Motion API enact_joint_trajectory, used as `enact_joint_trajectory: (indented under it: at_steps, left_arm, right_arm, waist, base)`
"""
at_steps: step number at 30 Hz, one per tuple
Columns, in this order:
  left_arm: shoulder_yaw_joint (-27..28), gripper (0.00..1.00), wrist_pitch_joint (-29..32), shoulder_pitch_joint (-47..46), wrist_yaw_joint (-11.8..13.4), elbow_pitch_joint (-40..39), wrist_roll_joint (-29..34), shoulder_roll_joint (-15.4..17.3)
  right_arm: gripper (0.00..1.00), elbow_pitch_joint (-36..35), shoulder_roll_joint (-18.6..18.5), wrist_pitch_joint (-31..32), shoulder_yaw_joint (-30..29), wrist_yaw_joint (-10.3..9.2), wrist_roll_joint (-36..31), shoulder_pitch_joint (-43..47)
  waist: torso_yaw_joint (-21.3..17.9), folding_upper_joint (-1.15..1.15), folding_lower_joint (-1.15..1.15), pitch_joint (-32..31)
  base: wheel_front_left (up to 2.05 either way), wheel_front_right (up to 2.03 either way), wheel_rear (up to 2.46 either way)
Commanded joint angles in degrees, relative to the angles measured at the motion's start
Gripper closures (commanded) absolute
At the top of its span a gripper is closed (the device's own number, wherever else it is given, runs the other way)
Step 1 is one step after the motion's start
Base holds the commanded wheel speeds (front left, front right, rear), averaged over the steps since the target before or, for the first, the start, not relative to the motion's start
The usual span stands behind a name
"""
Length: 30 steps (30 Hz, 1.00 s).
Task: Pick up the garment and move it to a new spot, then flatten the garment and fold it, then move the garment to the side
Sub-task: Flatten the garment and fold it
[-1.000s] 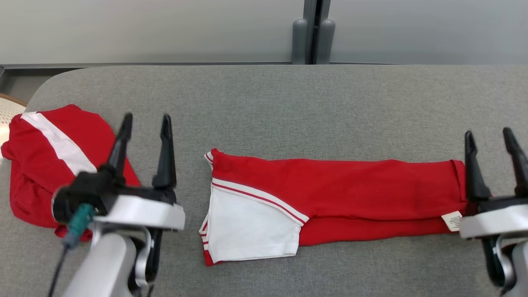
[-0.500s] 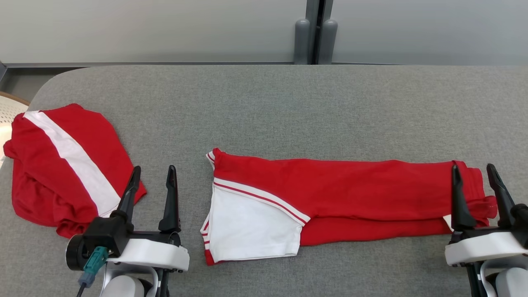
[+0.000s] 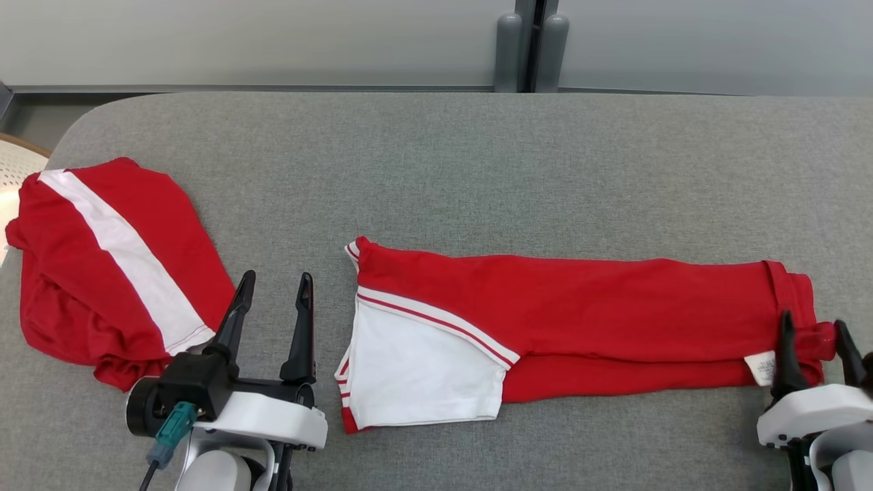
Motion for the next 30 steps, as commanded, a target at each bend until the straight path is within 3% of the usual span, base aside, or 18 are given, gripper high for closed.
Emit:
enact_joint_trajectory:
  at_steps: [1,7,14,15,17,25,30]
  left_arm:
    - [-0.14,0.0,-0.26,-1.04,0.08,0.1,-0.07,0.18]
    - [-0.09,0.0,-0.26,-1.58,0.35,0.42,-0.12,0.17]
    - [0.27,0.0,-0.26,-1.37,0.43,0.89,0.17,0.18]
    - [0.18,0.0,-0.26,-1.44,0.47,0.94,0.14,0.18]
    - [-0.09,0.0,-0.26,-1.63,0.53,1.01,0.06,0.17]
    - [-0.53,0.0,-0.26,-1.8,0.8,1.37,-0.38,0.18]
    - [-0.62,0.0,-0.26,-1.57,1.02,1.73,-0.75,0.18]
  right_arm:
    - [0.0,4.4,-0.29,0.74,-1.75,-0.07,-1.12,-1.52]
    - [0.0,11.59,1.22,0.67,-5.05,-0.07,-0.11,-3.97]
    - [0.0,16.63,2.7,0.68,-4.44,-0.06,2.89,-5.9]
    - [0.26,16.98,2.78,0.63,-4.08,-0.04,3.27,-6.14]
    - [0.98,17.2,2.69,0.5,-3.58,-0.05,4.08,-6.51]
    - [1.0,16.09,-1.5,-0.11,-5.63,-0.12,5.9,-7.36]
    - [1.0,16.99,-6.97,-0.17,-9.82,-0.11,3.86,-8.14]
  waist:
    - [0.27,0.0,0.0,0.28]
    - [0.48,0.0,0.0,0.75]
    - [0.12,0.0,0.0,0.79]
    - [0.08,0.0,0.0,0.77]
    - [0.03,0.0,0.0,0.7]
    - [0.08,0.0,0.0,0.25]
    - [0.14,0.0,0.0,-0.23]
  base:
    - [0.0,0.0,0.0]
    - [0.0,0.0,0.0]
    - [0.0,0.0,0.0]
    - [0.0,0.0,0.0]
    - [0.0,0.0,0.0]
    - [0.0,0.0,0.0]
    - [0.0,0.0,0.0]
